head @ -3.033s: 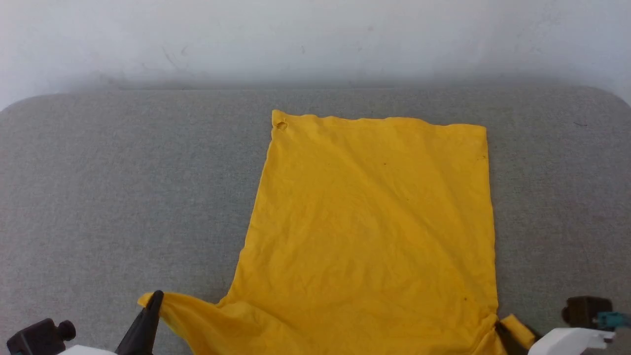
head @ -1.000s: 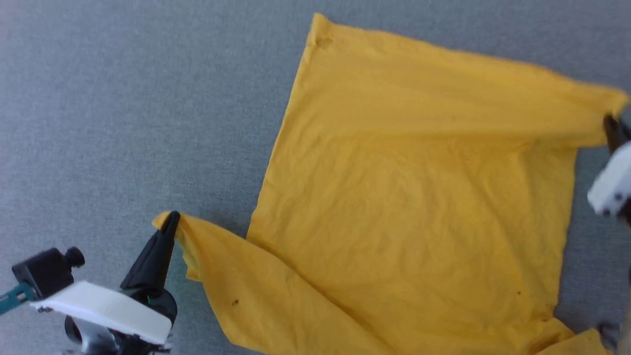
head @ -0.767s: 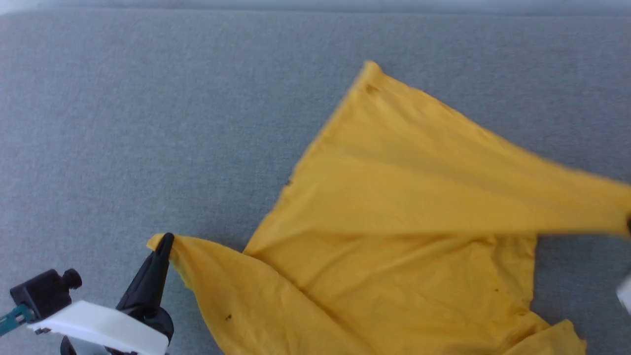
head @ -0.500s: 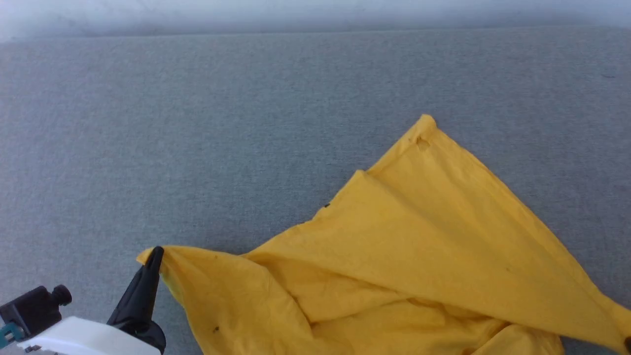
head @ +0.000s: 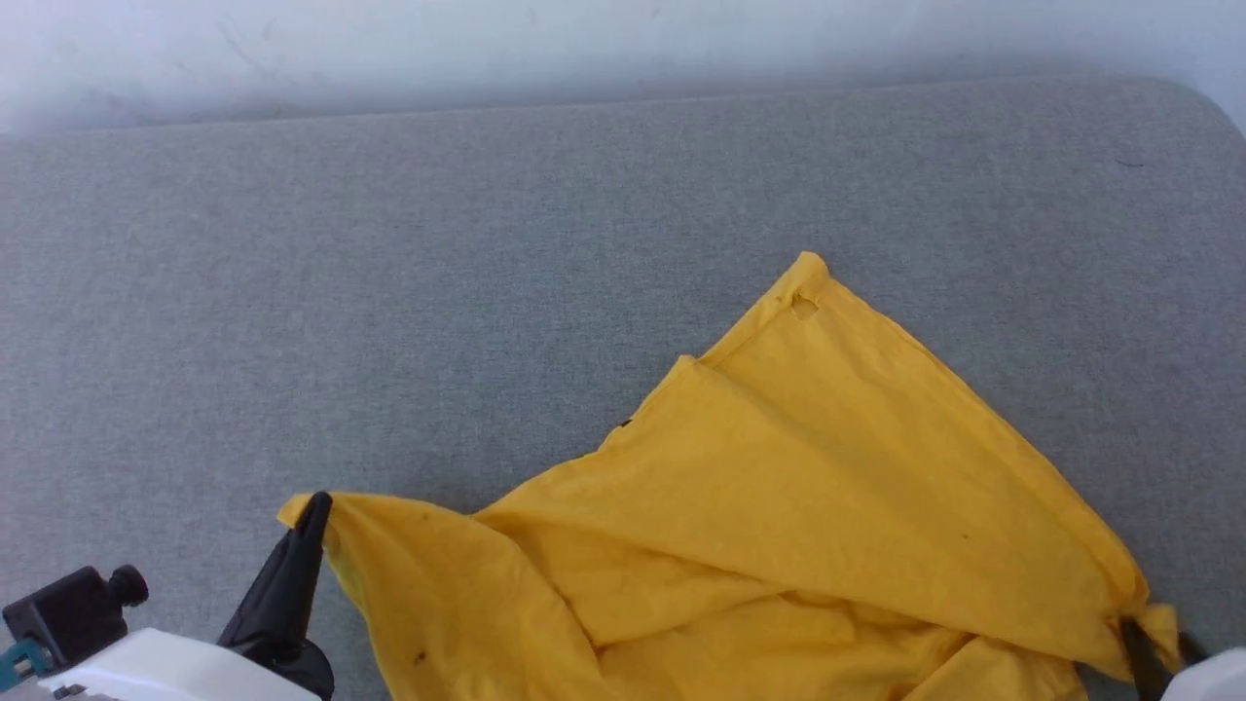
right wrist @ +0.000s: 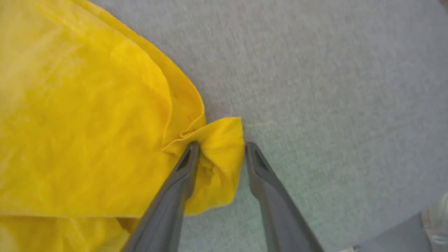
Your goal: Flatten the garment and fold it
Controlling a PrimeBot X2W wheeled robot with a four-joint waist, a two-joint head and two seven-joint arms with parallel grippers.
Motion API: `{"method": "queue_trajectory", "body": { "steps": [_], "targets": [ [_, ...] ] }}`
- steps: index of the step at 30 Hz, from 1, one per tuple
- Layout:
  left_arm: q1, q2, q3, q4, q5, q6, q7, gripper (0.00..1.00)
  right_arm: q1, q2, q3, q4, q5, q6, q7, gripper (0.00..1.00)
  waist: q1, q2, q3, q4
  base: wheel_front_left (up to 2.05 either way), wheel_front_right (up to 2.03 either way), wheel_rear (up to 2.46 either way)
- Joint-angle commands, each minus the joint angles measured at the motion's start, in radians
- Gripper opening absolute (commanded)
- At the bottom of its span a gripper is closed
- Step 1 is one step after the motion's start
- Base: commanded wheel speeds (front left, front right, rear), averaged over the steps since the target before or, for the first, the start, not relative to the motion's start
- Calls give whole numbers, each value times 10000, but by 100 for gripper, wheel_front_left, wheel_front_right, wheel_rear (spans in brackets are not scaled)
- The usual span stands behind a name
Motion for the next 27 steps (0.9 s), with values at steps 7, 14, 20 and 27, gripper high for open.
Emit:
{"method": "queue_trajectory", "body": {
  "steps": [7, 14, 20, 27],
  "targets": [
    [-51, -137, -255, -199, 145, -15, -83, 0, -795, 75, -457, -4560, -12, 8, 1624, 100, 1, 0, 180, 597, 0, 0, 0],
    [-472, -201, -429, -52, 158, -243, -82, 0, -2858, -394, 939, -5543, -931, 8, 2831, 100, 1, 0, 627, 1111, 0, 0, 0],
    [-967, -263, -637, 188, 140, -506, -19, 0, -5387, -244, 2096, -2905, -1324, 8, 2676, 100, 1, 0, 1226, 1596, 0, 0, 0],
    [-1616, -350, -1016, 515, 181, -828, 143, 0, -6825, -713, 3043, 252, -2109, 8, 2726, 100, 1, 0, 1753, 2209, 0, 0, 0]
  ]
}}
